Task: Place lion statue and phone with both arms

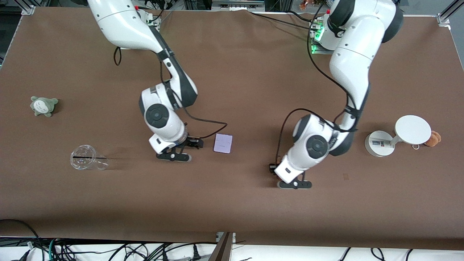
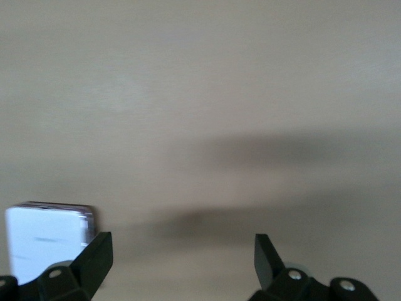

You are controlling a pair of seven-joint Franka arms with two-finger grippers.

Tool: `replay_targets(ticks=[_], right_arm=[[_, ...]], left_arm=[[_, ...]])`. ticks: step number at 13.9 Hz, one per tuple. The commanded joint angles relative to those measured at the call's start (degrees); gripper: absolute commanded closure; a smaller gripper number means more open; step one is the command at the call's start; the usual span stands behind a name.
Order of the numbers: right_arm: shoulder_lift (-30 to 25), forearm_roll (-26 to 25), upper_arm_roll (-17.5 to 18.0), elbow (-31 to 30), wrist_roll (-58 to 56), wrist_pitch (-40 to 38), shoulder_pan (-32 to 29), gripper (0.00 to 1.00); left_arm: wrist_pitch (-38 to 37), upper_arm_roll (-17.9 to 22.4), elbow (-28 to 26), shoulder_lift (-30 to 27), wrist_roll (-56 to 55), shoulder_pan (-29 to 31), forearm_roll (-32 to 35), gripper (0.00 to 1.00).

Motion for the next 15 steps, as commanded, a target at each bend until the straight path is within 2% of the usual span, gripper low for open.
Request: replay_targets(ticks=[1,3,4,7,9,15], right_arm=[[3.25,0.26,-0.51,2.87,5.82,3.73,3.73,0.0],[5.71,0.0,-0.6,4.89,8.64,6.44,6.19,0.0],[7.03,-0.18,-0.77,5.86,10.05,7.24,7.33,0.0],[10.28,-0.27,-0.95,8.67,12.08,7.43,9.8,0.0],[11.78,-0.35,-1.04,9.64,12.17,7.43,10.51,0.0],[12.4,-2.46,-1.13,10.0,12.0,7.43,10.86,0.01]], left_arm=[[-7.47,-6.76,-1.94,-2.68,8.53,9.77,-0.19,1.0],[-11.79,-11.79,-4.57,-4.26,11.79,17.51,-0.11,1.0],[-11.98,-12.24,-6.5,-5.31,13.98,20.07,0.07,1.0],[-12.43,-12.07,-12.3,-8.04,17.07,24.56,0.77,1.0],[-12.51,-11.72,-14.25,-8.22,19.0,26.58,0.77,1.0],[-17.87,-11.72,-14.43,-9.62,23.14,30.55,0.77,1.0]])
